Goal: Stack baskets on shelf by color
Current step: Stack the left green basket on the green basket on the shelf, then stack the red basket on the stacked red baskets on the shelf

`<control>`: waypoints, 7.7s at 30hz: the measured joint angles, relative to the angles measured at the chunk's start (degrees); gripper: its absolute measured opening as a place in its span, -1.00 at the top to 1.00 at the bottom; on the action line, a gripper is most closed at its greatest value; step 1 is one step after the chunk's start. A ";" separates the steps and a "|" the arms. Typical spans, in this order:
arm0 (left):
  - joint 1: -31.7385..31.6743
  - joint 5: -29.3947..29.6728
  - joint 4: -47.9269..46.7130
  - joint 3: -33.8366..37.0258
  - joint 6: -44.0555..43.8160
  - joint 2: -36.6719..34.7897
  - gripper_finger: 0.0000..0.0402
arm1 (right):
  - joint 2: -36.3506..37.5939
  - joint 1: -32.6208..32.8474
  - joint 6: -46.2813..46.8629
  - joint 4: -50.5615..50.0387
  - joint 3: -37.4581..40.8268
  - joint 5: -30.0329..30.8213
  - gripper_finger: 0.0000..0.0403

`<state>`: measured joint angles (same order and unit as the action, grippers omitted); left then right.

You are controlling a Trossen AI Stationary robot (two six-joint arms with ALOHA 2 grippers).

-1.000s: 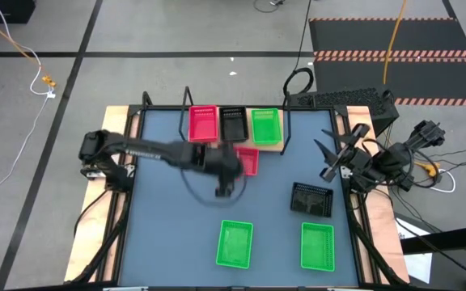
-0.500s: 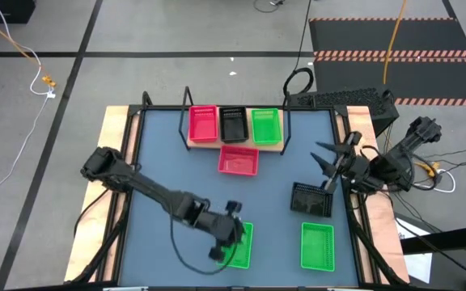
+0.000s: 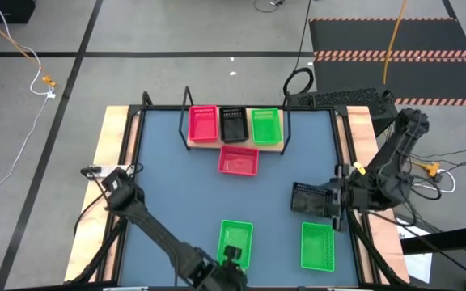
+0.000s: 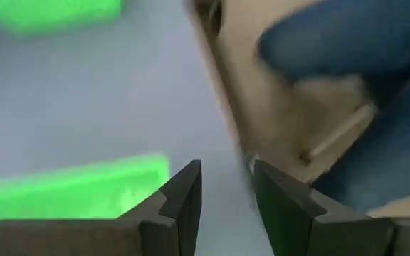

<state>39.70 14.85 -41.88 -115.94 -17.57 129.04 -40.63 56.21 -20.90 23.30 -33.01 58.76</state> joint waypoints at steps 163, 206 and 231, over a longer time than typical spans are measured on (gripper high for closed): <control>-52.80 -5.34 5.37 5.97 44.68 -4.28 0.55 | 2.48 0.72 -14.13 -0.80 0.02 31.11 0.30; -38.42 6.26 1.29 5.92 21.67 -5.52 0.95 | 2.70 -1.49 -9.12 -4.38 0.04 30.93 0.30; -38.55 16.08 7.14 5.83 -22.72 -0.57 0.16 | 2.68 -1.49 -9.73 -3.37 0.04 30.91 0.30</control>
<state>1.15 30.92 -34.74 -110.11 -40.28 128.48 -37.95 54.72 -30.63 19.94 -32.97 89.67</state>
